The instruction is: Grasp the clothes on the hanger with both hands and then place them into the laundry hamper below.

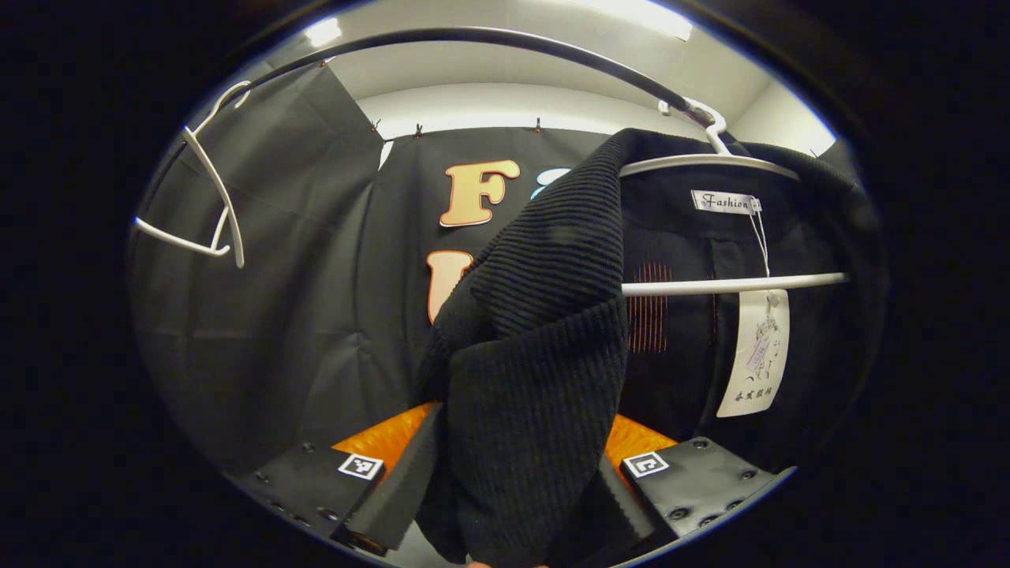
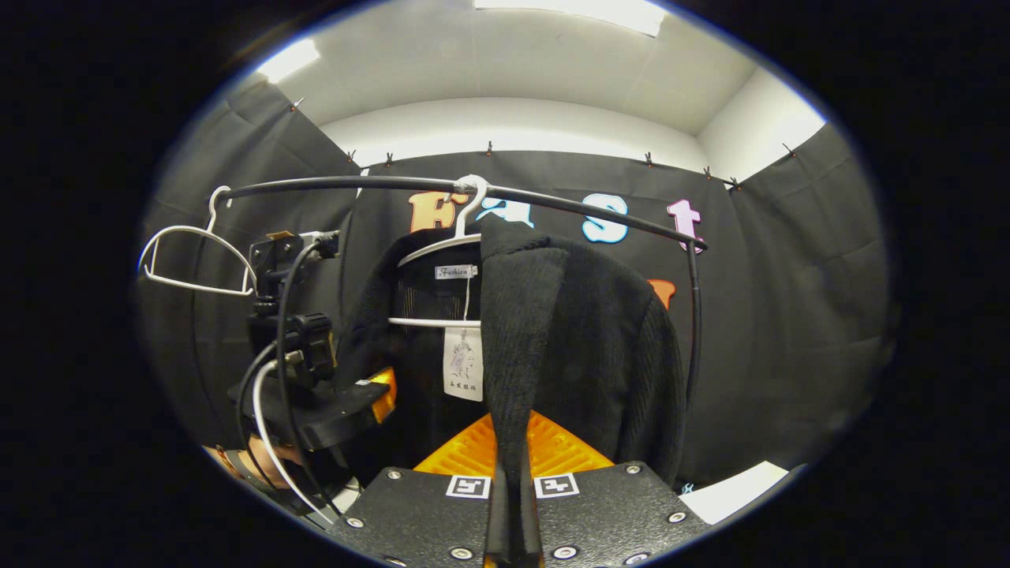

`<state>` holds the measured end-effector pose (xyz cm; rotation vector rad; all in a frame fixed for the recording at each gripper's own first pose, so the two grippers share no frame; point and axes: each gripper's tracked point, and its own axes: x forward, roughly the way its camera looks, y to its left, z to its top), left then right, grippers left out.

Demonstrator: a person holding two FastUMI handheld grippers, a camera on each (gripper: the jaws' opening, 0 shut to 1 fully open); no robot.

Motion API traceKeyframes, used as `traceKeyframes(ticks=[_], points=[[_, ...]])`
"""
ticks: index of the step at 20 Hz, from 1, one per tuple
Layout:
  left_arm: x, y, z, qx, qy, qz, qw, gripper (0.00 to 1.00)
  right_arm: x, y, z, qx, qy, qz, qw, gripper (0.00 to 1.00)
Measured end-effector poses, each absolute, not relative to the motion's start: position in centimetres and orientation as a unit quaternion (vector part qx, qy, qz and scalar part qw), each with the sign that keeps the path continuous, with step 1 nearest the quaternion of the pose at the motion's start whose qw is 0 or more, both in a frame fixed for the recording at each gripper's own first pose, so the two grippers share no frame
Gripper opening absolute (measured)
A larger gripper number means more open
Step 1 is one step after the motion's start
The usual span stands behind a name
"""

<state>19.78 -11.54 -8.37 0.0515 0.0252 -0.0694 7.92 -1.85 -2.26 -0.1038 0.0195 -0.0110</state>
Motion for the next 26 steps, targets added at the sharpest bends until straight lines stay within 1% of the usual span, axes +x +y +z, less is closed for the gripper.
traceKeyframes(ticks=[3, 5, 6, 7, 9, 10, 11, 12, 13, 17, 22, 26], points=[[19.1, -10.6, -7.2, 0.047, 0.002, -0.035, 0.998, 0.55, 7.7, -3.4, -1.5, -0.053, -0.024, -0.032, 0.998, 0.06], [18.3, -11.3, -6.9, 0.046, 0.000, -0.063, 0.997, 0.29, 7.3, -4.7, -1.2, -0.049, -0.039, -0.062, 0.996, 0.05], [18.2, -11.3, -6.7, 0.048, 0.000, -0.075, 0.996, 0.14, 7.3, -4.4, -1.9, -0.036, -0.026, -0.057, 0.997, 0.12], [17.9, -11.6, -6.6, 0.048, 0.004, -0.088, 0.995, 0.15, 7.7, -4.0, -2.1, -0.022, -0.014, -0.045, 0.999, 0.03], [17.6, -11.4, -5.8, 0.043, 0.006, -0.092, 0.995, 0.15, 7.7, -4.1, -1.6, -0.009, -0.012, -0.037, 0.999, 0.01], [17.5, -11.2, -5.5, 0.038, 0.013, -0.092, 0.995, 0.12, 7.5, -4.5, -1.0, -0.010, -0.017, -0.039, 0.999, 0.01], [17.2, -11.3, -5.3, 0.031, 0.022, -0.097, 0.995, 0.15, 7.3, -4.8, -0.4, -0.013, -0.022, -0.042, 0.999, 0.08], [16.8, -11.2, -4.8, 0.023, 0.024, -0.096, 0.995, 0.13, 7.0, -5.3, 0.3, -0.016, -0.026, -0.047, 0.998, 0.08], [16.7, -10.9, -4.2, 0.017, 0.019, -0.095, 0.995, 0.15, 6.8, -5.8, 1.1, -0.019, -0.031, -0.051, 0.998, 0.01], [18.0, -9.7, -2.5, 0.045, 0.009, -0.081, 0.996, 0.14, 6.4, -8.7, 6.0, -0.039, -0.067, -0.081, 0.994, 0.00], [18.4, -9.1, 0.3, 0.042, -0.015, -0.072, 0.996, 0.12, 6.5, -11.8, 11.9, -0.076, -0.107, -0.109, 0.985, 0.00], [19.4, -8.7, 2.3, 0.055, -0.033, -0.073, 0.995, 0.12, 8.3, -13.4, 15.0, -0.099, -0.118, -0.114, 0.981, 0.00]])
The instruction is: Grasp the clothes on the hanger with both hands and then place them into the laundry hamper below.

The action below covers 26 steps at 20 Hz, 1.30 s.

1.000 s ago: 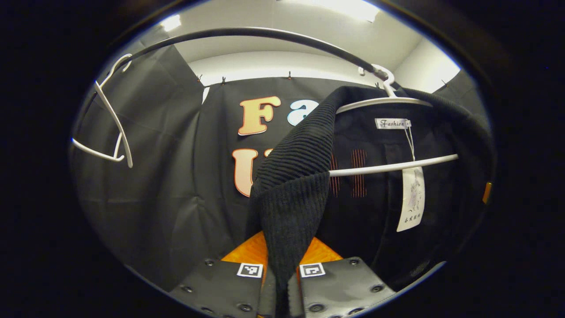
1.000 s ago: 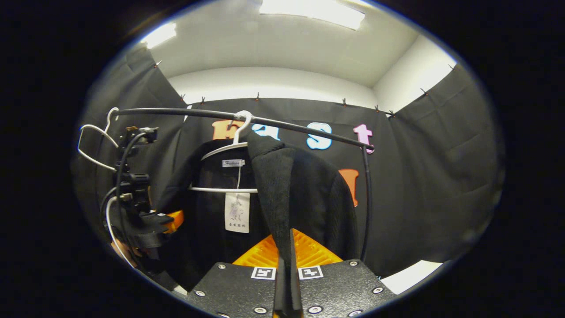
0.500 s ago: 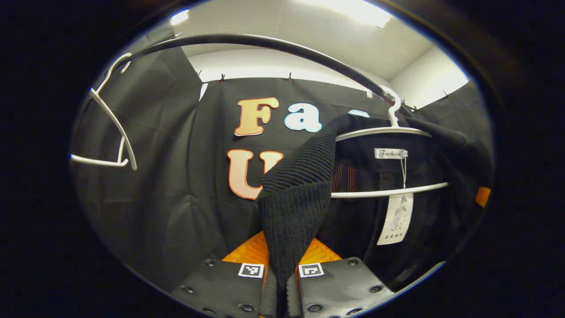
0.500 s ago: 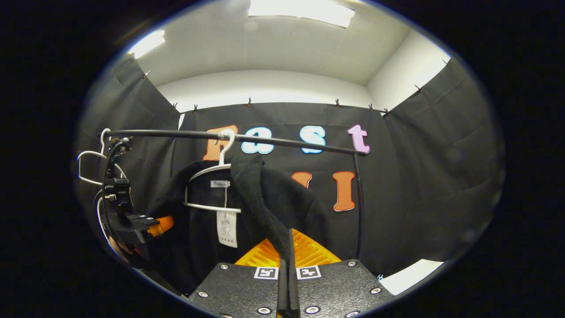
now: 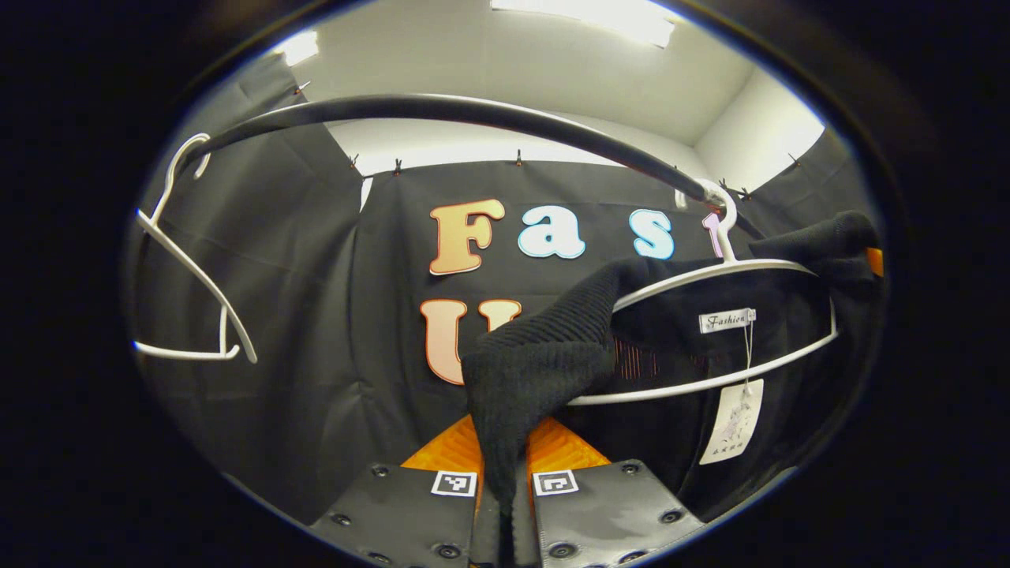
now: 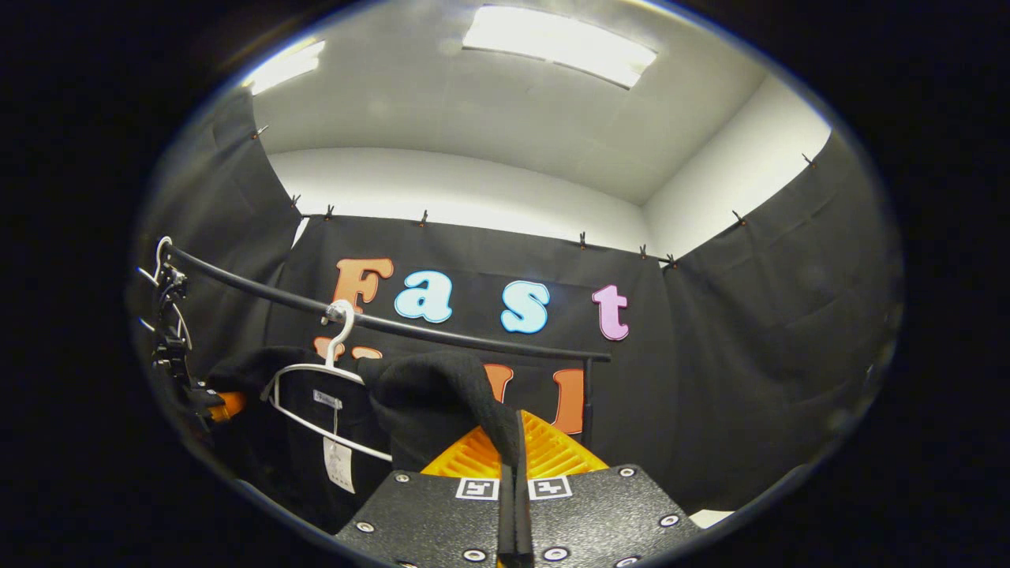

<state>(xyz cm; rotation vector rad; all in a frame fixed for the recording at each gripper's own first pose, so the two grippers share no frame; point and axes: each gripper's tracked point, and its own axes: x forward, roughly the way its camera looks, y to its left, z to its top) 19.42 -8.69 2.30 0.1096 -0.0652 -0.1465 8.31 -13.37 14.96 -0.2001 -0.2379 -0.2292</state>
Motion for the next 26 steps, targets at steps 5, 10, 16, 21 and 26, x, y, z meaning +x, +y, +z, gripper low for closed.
traceKeyframes(ticks=[5, 10, 16, 21, 26], points=[[20.2, -8.9, 3.0, 0.056, -0.032, -0.082, 0.995, 0.12, 11.5, -15.9, 17.4, -0.118, -0.124, -0.130, 0.977, 0.00], [21.0, -8.5, 2.7, 0.051, -0.027, -0.077, 0.995, 0.13, 14.3, -19.2, 17.1, -0.116, -0.118, -0.153, 0.974, 0.00], [21.5, -8.4, 2.6, 0.055, -0.028, -0.078, 0.995, 0.12, 18.0, -21.7, 16.3, -0.107, -0.105, -0.165, 0.975, 0.00], [22.3, -8.6, 2.8, 0.053, -0.040, -0.076, 0.995, 0.12, 20.0, -22.6, 14.2, -0.107, -0.086, -0.161, 0.977, 0.00], [23.1, -6.4, 3.1, 0.052, -0.040, -0.044, 0.997, 0.12, 18.6, -20.9, 9.3, -0.081, -0.057, -0.138, 0.985, 0.00]])
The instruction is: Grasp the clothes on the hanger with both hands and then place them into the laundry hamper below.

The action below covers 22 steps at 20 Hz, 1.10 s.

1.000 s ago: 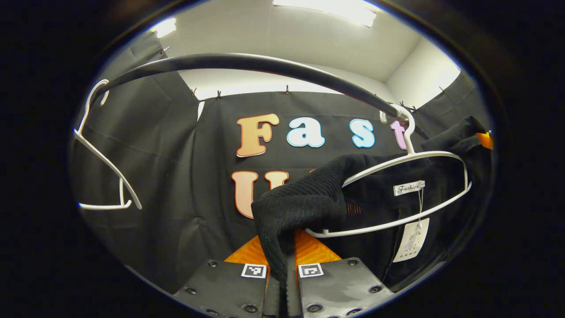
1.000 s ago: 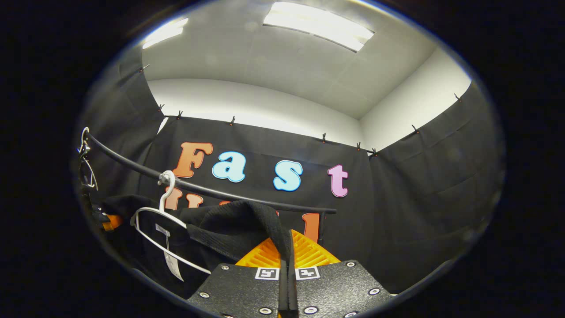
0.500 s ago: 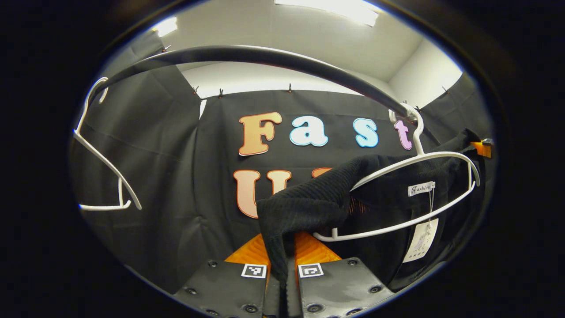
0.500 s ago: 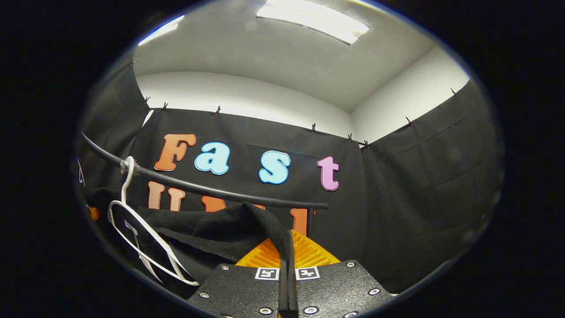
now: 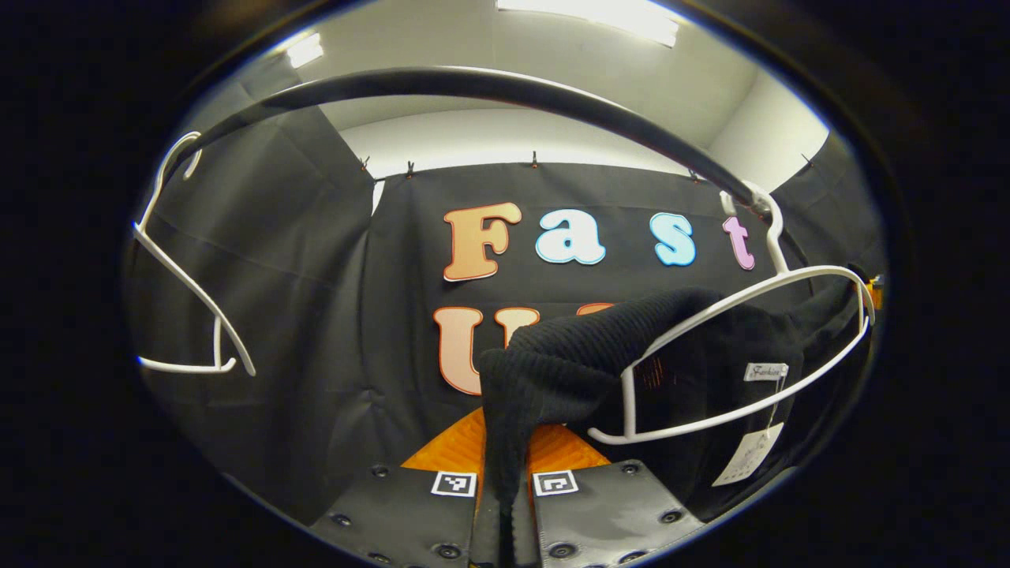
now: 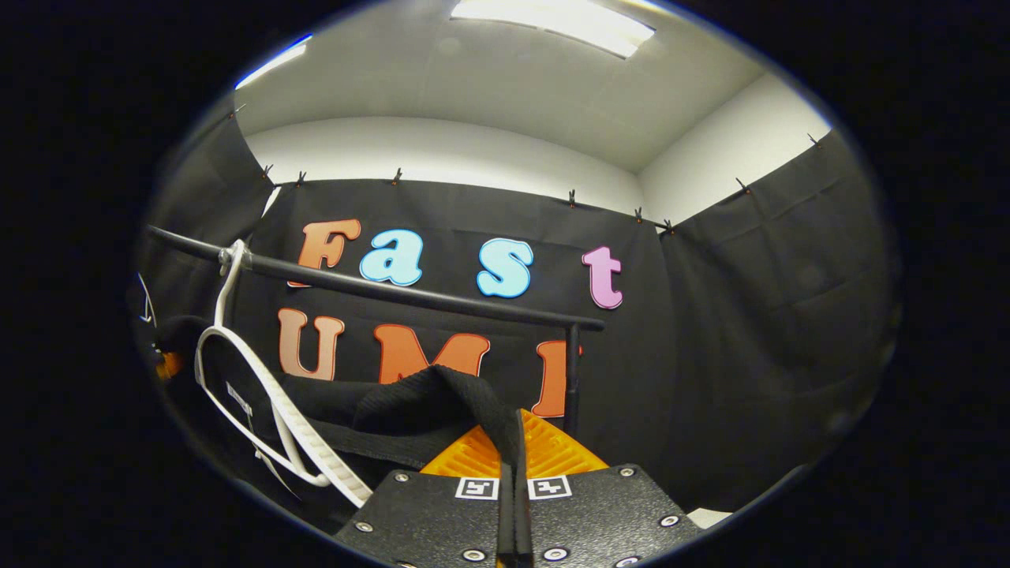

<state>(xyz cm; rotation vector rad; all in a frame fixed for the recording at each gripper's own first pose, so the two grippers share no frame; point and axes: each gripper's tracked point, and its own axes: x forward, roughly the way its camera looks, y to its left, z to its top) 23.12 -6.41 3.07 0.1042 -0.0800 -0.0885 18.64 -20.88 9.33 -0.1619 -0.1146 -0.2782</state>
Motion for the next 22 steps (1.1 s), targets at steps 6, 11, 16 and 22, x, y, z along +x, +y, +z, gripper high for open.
traceKeyframes(ticks=[6, 11, 16, 22], points=[[26.2, -4.9, 3.5, 0.085, -0.035, -0.009, 0.996, 0.12, 16.5, -17.4, 4.5, -0.089, -0.024, -0.113, 0.989, 0.00], [27.9, -2.9, 1.3, 0.051, -0.007, 0.002, 0.999, 0.12, 15.2, -15.3, 1.8, -0.070, -0.012, -0.096, 0.993, 0.00], [25.7, -2.0, 0.7, 0.053, 0.002, -0.005, 0.999, 0.11, 14.5, -12.9, 0.8, -0.065, -0.008, -0.084, 0.994, 0.00], [23.0, -1.6, -0.3, 0.078, 0.005, -0.007, 0.997, 0.12, 14.1, -9.4, -1.2, -0.029, -0.002, -0.062, 0.998, 0.00]])
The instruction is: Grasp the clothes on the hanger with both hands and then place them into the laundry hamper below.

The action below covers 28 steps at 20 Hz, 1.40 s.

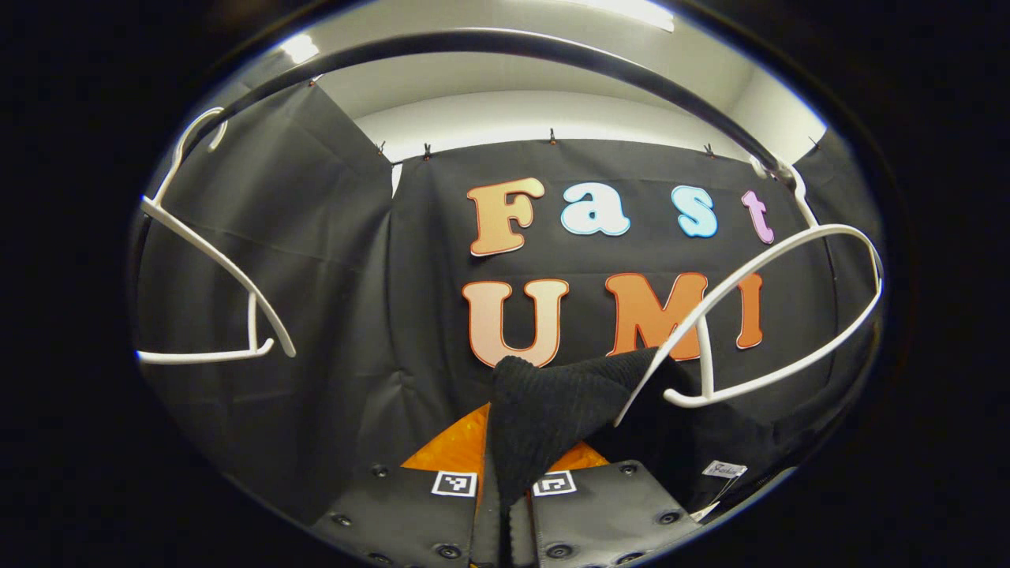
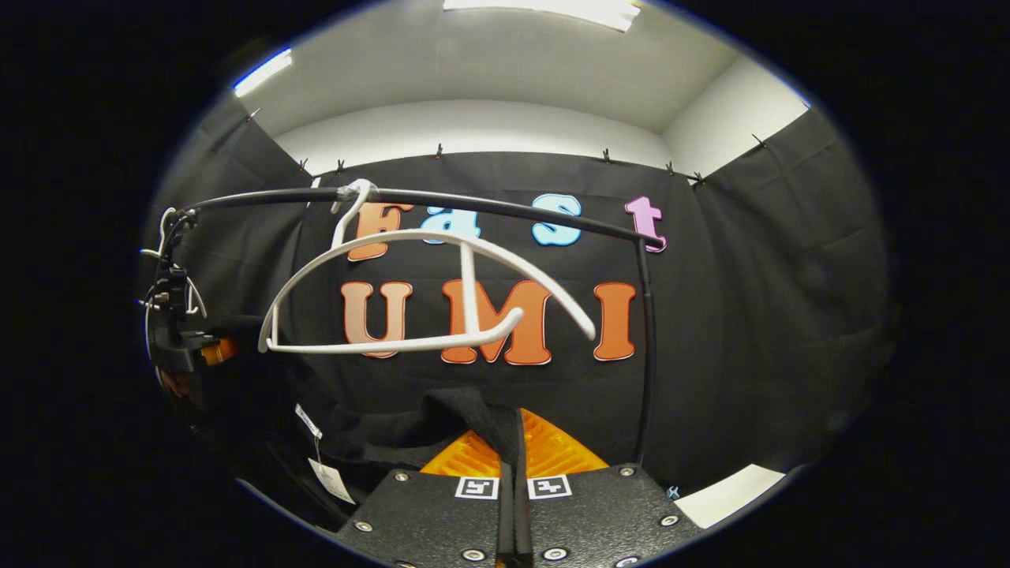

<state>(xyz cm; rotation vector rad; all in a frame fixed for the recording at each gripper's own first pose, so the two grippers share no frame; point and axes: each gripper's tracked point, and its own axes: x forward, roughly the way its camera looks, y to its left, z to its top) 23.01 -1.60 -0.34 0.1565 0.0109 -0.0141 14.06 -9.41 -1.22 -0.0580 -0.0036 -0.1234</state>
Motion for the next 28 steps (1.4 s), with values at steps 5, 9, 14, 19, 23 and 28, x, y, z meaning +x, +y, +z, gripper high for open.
traceKeyframes(ticks=[5, 9, 14, 19, 23, 28], points=[[23.6, -1.1, -2.9, 0.074, 0.030, -0.007, 0.997, 0.12, 13.8, -7.1, -3.5, -0.019, 0.016, -0.038, 0.999, 0.00], [23.3, 0.1, -4.2, 0.064, 0.051, 0.002, 0.997, 0.12, 13.3, -5.4, -3.7, -0.019, 0.019, -0.023, 0.999, 0.00], [20.7, 1.1, -6.3, 0.057, 0.081, -0.003, 0.995, 0.12, 12.7, -2.9, -5.3, -0.026, 0.033, 0.001, 0.999, 0.00], [17.3, 1.5, -8.7, 0.081, 0.105, -0.012, 0.991, 0.12, 12.0, 1.1, -8.1, -0.031, 0.061, 0.039, 0.997, 0.00], [14.5, 2.5, -12.0, 0.084, 0.140, -0.014, 0.986, 0.12, 11.8, 4.3, -11.5, -0.026, 0.099, 0.072, 0.992, 0.00], [11.7, 4.4, -16.8, 0.073, 0.194, -0.002, 0.978, 0.12, 11.1, 7.1, -16.3, -0.018, 0.149, 0.102, 0.983, 0.00]])
